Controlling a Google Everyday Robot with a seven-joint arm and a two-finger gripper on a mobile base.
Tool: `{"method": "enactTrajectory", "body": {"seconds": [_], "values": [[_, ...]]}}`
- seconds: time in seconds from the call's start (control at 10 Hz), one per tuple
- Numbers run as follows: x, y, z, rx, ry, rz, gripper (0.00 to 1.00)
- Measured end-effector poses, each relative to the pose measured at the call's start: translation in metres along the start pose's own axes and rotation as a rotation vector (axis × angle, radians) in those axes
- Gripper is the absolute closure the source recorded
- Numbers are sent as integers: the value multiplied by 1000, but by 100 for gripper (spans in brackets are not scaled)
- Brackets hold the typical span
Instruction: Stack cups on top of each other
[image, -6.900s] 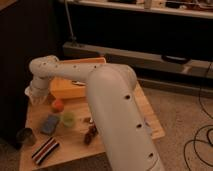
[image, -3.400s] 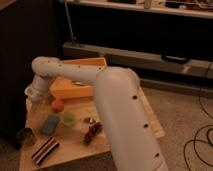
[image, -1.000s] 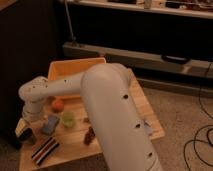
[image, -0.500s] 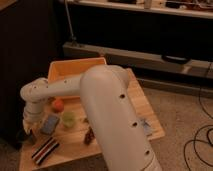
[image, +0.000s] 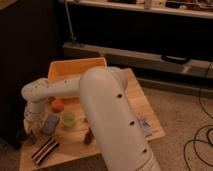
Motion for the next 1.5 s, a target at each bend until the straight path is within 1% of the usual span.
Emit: {"method": "enactTrajectory", "body": {"seconds": [0.2, 0.3, 0.4, 0.5, 0.6, 0.7, 0.8, 0.9, 1.0, 1.1, 1.2, 1.3, 1.4, 1.5], "values": [[-3, 4, -1, -1, 10, -5, 77], [-3, 6, -2, -3, 16, -7, 85], [-4, 8, -4, -7, 23, -10, 95], [-4, 11, -5, -13, 28, -13, 99], [-5, 14, -7, -24, 31, -16, 100], [-4, 15, -14, -38, 25, -15, 100], [-2, 17, -28, -46, 8, -14, 100], [2, 18, -44, -45, -10, -8, 100], [7, 16, -68, -29, -31, 12, 100], [15, 9, -91, -6, -52, 41, 100], [25, -3, -109, 16, -69, 72, 100], [37, -21, -131, 46, -95, 118, 100], [47, -45, -156, 85, -124, 183, 100], [53, -59, -168, 108, -140, 223, 100]]}}
